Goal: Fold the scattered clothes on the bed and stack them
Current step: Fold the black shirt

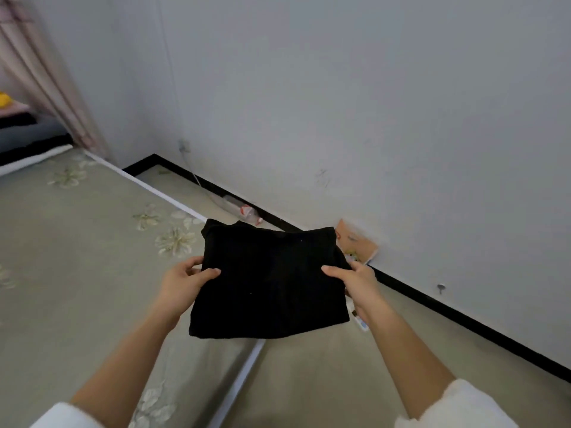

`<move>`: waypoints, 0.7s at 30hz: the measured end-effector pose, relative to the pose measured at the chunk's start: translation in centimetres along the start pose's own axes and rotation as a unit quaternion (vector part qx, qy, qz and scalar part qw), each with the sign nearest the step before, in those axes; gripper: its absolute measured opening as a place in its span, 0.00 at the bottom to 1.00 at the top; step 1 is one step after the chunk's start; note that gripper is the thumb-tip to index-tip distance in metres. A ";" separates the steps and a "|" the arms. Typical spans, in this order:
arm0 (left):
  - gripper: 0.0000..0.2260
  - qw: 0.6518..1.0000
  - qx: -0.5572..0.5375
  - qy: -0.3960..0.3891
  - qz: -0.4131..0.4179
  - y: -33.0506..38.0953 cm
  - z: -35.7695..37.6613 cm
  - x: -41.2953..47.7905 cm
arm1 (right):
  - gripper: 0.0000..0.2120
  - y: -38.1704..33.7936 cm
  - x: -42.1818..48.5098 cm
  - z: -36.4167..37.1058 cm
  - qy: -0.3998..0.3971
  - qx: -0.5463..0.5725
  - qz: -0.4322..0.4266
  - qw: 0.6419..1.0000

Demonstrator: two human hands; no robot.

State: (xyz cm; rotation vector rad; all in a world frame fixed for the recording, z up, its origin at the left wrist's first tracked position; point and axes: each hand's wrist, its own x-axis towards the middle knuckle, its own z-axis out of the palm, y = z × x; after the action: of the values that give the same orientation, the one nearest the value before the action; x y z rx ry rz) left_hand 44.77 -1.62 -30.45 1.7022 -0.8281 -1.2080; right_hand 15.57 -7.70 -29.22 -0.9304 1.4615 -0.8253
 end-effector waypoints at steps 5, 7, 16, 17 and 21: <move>0.10 0.999 0.017 0.016 0.034 4.8 4.9 7.8 | 0.08 -5.1 10.2 -1.5 -0.038 -0.016 0.034 0.999; 0.10 0.999 0.018 0.019 0.036 6.3 6.8 11.4 | 0.06 -7.0 14.8 -2.2 -0.057 -0.026 0.042 0.997; 0.10 0.991 -0.008 0.130 -0.010 12.9 16.0 28.6 | 0.09 -18.1 37.9 -4.2 -0.162 -0.124 0.044 0.978; 0.11 0.990 -0.011 0.140 -0.017 13.5 16.8 30.0 | 0.08 -19.4 40.1 -4.2 -0.175 -0.137 0.042 0.974; 0.15 0.984 -0.019 0.173 -0.042 15.2 18.6 34.8 | 0.09 -23.4 47.7 -2.5 -0.216 -0.175 0.041 0.960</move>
State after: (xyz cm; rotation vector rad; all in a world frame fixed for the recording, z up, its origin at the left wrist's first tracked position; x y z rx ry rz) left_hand 37.27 -43.17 -32.48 1.8623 -0.5235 -0.9370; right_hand 13.93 -60.89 -28.84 -1.2181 1.2653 -0.2753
